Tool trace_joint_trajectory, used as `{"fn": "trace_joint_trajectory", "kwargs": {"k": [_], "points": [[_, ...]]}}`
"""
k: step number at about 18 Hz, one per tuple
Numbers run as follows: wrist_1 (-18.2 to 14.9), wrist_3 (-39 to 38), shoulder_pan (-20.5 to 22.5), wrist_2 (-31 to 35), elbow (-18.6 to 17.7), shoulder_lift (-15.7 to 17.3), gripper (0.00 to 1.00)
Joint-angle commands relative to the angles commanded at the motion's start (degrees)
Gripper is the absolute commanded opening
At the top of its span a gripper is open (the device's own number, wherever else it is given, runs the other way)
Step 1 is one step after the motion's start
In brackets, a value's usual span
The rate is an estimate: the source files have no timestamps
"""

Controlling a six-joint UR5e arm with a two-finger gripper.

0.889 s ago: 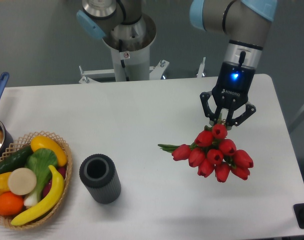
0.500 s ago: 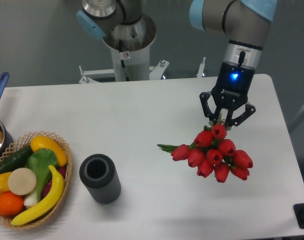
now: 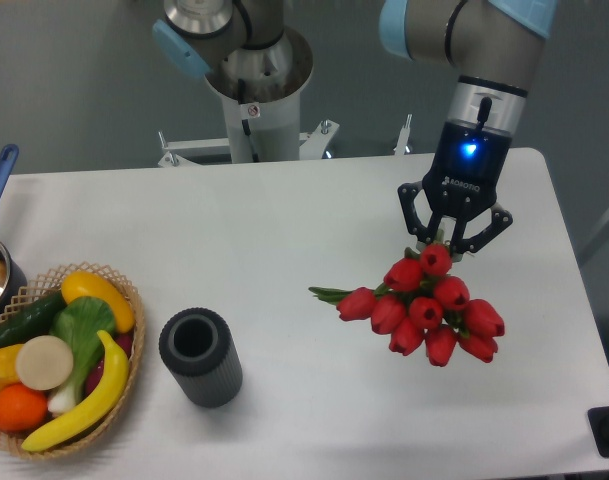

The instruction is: Insert the flowers into the vase

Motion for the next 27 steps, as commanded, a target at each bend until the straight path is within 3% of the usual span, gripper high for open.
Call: {"fn": "trace_joint_trajectory", "kwargs": {"k": [7,10,14,23,27], "points": [[2.0,0.6,-2.0,-16.3,-0.8,-0.5,0.28],[2.0,3.4,-3.8,-24.1,-1.2,-1.0,0.28],[2.0,10.4,-4.1,-34.2,-4.4,-1.0,0.28],[2.1,13.0,-8.6,-39.6,-5.0,-0.7,0.28],[2.3,16.3,-11.2,-42.2,-4.3,-2.3,0.28]]}}
